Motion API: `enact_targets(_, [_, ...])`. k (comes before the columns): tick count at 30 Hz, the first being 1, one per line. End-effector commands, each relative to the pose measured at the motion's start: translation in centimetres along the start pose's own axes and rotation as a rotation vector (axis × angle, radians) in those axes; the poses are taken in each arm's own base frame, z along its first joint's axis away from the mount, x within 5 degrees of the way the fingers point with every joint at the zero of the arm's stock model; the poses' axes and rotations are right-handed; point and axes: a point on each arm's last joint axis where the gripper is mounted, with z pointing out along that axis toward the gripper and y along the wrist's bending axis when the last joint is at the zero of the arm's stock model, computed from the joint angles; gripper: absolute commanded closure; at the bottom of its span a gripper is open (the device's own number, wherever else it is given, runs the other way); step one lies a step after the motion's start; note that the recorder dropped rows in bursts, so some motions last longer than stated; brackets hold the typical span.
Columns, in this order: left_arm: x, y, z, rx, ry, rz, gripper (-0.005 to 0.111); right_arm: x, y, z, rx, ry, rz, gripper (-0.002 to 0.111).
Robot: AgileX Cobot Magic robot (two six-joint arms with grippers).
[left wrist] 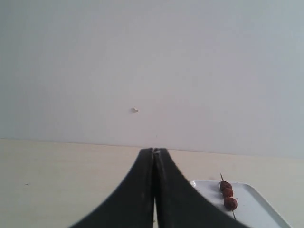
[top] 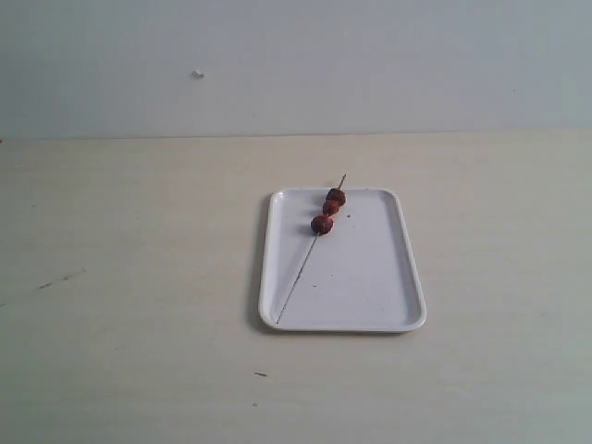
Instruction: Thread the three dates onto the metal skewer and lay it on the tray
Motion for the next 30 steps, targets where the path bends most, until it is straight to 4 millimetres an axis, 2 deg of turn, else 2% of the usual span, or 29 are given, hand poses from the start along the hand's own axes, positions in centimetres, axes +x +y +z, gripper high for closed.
enact_targets(1, [0.1,0.1,0.0,-0.006,-0.001,0.0,0.107,-0.4,-0.3,-1.0,0.048,-0.051,0.016,0.108])
enact_targets(11, [0.1,0.1,0.0,-0.006,-0.001,0.0,0.107,-0.4,-0.5,-1.7,0.09,-0.082,-0.029,0.108])
enact_targets(13, [0.1,0.1,0.0,-0.004,0.0,0.0,0.107,0.1,-0.7,-2.2,0.108,-0.081,-0.105,0.108])
enact_targets(17, [0.1,0.1,0.0,-0.005,-0.001,0.0,0.107,2.2,-1.0,-3.3,0.147,0.007,-0.271,0.108])
enact_targets(22, [0.1,0.1,0.0,-0.005,-0.001,0.0,0.107,4.7,-2.4,-4.2,0.276,0.038,-0.148,0.108])
enact_targets(30, [0.1,0.1,0.0,-0.005,-0.001,0.004,0.107,9.9,-3.6,-4.3,0.309,0.165,-0.082,0.108])
